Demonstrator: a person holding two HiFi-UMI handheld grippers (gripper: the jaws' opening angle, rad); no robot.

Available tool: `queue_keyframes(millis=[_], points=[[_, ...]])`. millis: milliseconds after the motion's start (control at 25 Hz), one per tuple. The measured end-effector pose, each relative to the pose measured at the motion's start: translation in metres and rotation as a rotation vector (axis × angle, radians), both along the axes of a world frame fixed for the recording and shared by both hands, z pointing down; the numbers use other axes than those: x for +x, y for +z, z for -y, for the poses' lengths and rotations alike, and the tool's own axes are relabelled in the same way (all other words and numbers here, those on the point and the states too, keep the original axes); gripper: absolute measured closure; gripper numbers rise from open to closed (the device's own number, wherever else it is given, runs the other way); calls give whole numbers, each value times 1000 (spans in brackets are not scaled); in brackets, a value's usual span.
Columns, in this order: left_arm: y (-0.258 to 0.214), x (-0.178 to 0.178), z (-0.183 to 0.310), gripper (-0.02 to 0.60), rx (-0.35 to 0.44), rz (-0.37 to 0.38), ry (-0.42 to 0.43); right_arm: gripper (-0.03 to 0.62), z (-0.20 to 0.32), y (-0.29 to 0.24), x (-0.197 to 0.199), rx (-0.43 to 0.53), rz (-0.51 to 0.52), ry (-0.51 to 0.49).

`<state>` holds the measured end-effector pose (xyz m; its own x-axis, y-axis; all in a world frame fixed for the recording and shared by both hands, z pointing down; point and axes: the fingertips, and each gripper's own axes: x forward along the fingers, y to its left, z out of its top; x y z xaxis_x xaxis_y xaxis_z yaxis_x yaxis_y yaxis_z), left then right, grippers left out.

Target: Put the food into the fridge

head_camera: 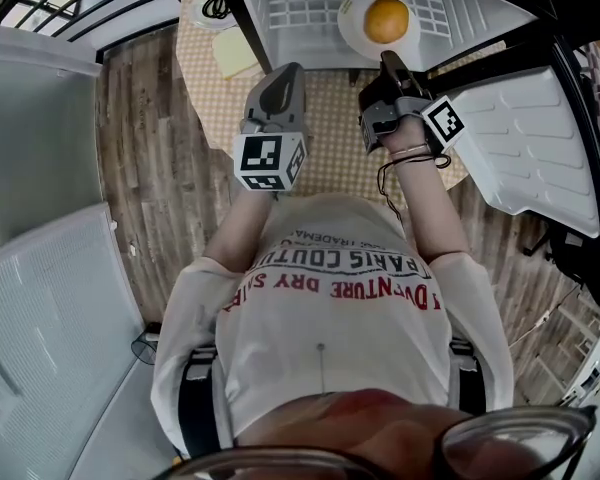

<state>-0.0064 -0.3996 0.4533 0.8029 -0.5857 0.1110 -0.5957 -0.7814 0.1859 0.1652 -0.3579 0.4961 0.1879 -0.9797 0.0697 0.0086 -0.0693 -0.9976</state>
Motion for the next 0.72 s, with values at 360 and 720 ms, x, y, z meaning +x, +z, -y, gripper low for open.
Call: queue_keyframes(millis=[360, 720], points=[[8, 7, 9, 554, -17, 0, 16, 559, 26, 2, 4, -28, 14, -1], [14, 8, 18, 554, -34, 3, 6, 559, 45, 1, 7, -31, 41, 10]])
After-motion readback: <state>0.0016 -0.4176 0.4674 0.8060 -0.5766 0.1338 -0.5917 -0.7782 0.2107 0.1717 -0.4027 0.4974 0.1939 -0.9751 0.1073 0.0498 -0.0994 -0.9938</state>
